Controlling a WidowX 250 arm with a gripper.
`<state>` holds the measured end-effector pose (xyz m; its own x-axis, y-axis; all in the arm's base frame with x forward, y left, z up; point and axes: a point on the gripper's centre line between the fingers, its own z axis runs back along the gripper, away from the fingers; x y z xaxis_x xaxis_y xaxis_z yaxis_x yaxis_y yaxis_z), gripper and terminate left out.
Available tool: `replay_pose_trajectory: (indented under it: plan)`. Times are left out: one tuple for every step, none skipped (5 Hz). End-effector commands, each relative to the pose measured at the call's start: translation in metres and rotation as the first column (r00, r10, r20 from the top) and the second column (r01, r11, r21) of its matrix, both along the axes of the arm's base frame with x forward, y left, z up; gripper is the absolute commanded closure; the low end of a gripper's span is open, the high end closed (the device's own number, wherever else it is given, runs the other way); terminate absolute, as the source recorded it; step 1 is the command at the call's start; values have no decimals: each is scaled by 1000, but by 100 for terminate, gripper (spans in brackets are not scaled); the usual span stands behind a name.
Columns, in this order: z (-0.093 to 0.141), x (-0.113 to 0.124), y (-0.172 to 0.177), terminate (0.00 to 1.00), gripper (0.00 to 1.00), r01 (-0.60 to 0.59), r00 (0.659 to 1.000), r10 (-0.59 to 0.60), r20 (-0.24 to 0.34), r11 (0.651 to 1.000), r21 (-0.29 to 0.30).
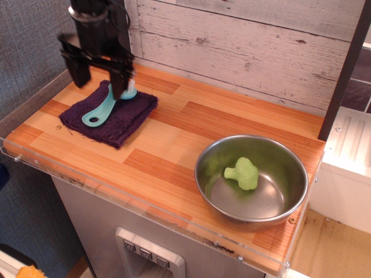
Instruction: Place the blue brush behind the bowl with the broccoli
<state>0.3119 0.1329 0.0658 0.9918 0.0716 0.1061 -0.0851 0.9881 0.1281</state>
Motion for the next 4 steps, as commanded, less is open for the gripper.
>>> replay_pose_trajectory:
  plan:
    - [-13, 18, 17, 0, 0, -9, 1000, 9, 1, 998, 55]
    - [-21, 20, 19, 0, 0, -12, 1000, 13, -16, 998, 64]
    - [-26, 21, 18, 0, 0, -9, 1000, 11, -25, 997, 71]
    - [-29, 22, 16, 0, 100, -2, 1000, 5, -31, 996, 84]
